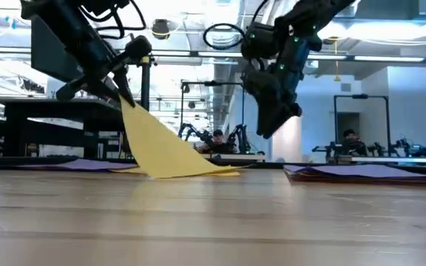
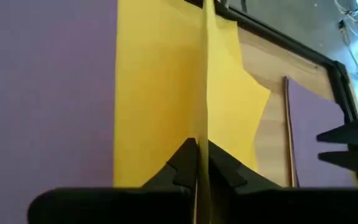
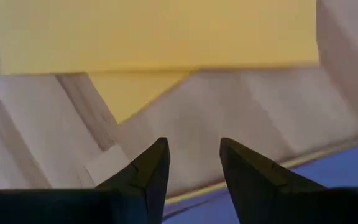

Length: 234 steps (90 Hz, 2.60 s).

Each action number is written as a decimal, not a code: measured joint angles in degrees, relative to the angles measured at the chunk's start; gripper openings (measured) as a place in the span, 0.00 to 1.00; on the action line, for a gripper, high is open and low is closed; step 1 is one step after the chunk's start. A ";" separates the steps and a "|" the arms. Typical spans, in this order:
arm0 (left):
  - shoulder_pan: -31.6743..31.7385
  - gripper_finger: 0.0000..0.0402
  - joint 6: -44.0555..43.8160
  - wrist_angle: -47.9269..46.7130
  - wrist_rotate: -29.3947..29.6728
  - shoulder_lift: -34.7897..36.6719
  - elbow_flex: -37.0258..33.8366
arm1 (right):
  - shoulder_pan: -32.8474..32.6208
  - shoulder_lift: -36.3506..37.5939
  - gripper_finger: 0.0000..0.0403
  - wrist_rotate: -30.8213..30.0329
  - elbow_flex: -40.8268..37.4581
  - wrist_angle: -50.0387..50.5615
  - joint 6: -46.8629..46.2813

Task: Organize paper
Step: Stack the yellow paper on top of the yellow paper

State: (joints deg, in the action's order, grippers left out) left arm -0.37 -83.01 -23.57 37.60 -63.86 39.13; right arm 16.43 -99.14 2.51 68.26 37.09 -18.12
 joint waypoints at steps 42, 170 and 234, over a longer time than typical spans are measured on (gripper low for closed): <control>-3.25 0.00 -1.57 1.26 0.07 0.00 0.00 | 7.45 -9.68 0.33 -3.62 -7.52 -21.80 9.77; -4.65 0.00 -13.08 10.84 4.94 -17.92 0.00 | 16.47 -12.37 0.33 -2.27 0.81 -18.16 26.07; -2.50 0.26 15.78 1.67 -12.86 -11.25 0.74 | 19.46 -18.05 0.33 -2.49 12.83 -9.68 24.16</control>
State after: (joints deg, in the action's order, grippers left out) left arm -2.87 -67.23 -21.89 24.74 -75.11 39.88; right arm 35.89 -117.19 0.02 81.09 27.41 6.04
